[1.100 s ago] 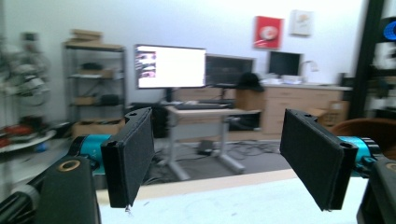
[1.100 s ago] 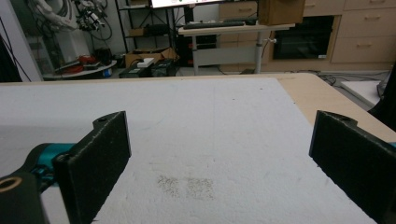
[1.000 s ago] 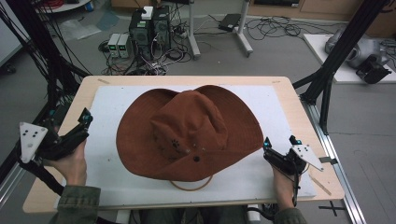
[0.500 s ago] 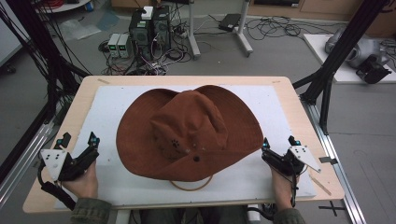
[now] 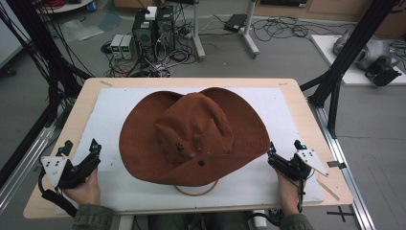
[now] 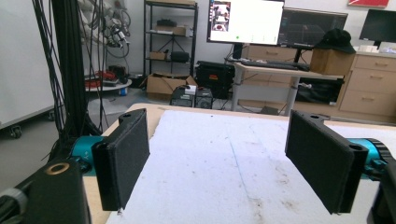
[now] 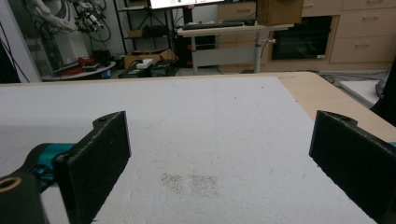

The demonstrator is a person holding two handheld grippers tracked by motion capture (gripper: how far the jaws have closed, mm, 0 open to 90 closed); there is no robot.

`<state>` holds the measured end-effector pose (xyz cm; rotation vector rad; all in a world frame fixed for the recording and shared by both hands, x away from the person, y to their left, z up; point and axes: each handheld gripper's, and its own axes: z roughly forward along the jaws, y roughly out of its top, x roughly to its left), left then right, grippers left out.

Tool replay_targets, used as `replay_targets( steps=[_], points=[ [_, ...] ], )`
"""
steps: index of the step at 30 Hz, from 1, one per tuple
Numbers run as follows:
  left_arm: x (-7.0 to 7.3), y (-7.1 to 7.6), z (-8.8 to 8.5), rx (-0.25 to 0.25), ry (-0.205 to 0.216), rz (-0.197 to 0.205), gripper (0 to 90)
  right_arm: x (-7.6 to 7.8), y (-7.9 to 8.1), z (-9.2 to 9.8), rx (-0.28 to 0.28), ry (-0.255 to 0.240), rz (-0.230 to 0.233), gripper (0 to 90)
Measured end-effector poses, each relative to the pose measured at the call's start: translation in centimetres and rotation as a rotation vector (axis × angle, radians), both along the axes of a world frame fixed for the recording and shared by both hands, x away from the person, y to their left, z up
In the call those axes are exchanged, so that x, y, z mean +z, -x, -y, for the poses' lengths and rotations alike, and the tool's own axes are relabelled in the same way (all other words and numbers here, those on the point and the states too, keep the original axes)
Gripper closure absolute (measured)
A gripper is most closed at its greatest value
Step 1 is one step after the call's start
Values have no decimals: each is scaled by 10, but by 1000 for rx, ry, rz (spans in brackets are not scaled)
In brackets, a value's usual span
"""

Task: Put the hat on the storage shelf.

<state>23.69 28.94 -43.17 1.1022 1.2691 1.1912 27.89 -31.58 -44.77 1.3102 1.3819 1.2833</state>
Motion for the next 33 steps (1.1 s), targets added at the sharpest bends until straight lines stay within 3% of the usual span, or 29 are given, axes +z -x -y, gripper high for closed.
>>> replay_targets(
  steps=[8,33],
  points=[
    [-3,-1,0,-3,0,-8,214,1,1,4,-16,-25,-1,46],
    [-3,-3,1,-26,11,-31,210,4,4,6,-24,-25,12,46]
  ],
)
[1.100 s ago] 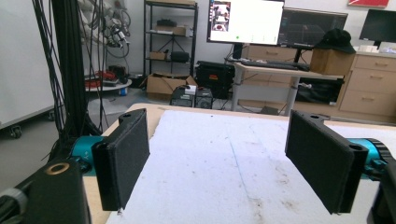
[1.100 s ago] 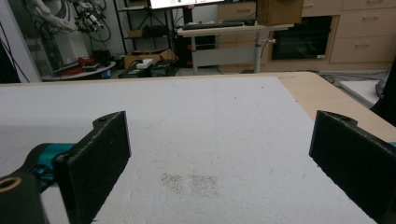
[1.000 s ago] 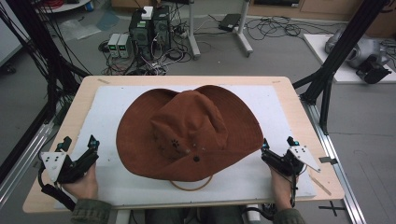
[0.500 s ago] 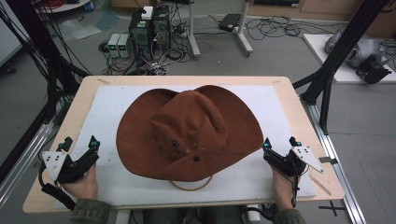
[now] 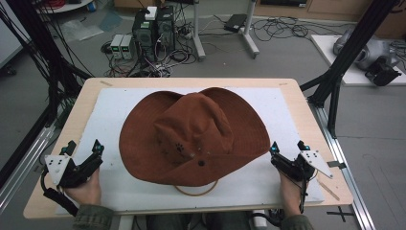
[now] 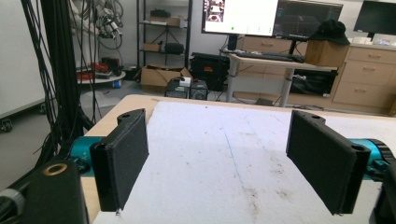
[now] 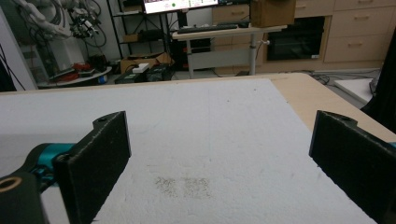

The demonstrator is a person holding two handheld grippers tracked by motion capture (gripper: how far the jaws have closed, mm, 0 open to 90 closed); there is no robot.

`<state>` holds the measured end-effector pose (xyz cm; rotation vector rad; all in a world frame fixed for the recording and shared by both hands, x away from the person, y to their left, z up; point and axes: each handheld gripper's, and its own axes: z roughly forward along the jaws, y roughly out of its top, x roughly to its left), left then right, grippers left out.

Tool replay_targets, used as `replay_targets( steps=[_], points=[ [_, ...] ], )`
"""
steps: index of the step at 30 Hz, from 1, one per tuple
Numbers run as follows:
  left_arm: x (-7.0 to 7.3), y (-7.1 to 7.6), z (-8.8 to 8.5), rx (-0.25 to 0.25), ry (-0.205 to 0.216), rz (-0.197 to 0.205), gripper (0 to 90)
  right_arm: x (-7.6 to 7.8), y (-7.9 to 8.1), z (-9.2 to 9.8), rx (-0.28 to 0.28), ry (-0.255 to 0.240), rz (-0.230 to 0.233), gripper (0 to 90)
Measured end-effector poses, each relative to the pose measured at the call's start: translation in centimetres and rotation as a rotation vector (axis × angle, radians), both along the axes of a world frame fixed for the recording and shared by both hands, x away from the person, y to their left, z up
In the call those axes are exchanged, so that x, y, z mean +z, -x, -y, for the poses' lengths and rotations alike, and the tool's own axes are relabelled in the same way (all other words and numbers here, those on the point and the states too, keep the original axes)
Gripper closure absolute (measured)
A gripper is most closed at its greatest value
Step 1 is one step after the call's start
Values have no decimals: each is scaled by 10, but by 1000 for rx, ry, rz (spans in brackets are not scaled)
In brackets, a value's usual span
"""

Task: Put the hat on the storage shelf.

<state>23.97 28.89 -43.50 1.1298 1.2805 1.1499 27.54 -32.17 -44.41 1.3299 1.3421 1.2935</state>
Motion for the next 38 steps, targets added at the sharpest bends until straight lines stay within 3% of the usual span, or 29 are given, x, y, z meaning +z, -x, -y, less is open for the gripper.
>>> replay_targets(
  steps=[38],
  points=[
    [-3,-3,0,-9,14,-18,205,-1,-1,0,2,5,-6,46]
  ],
)
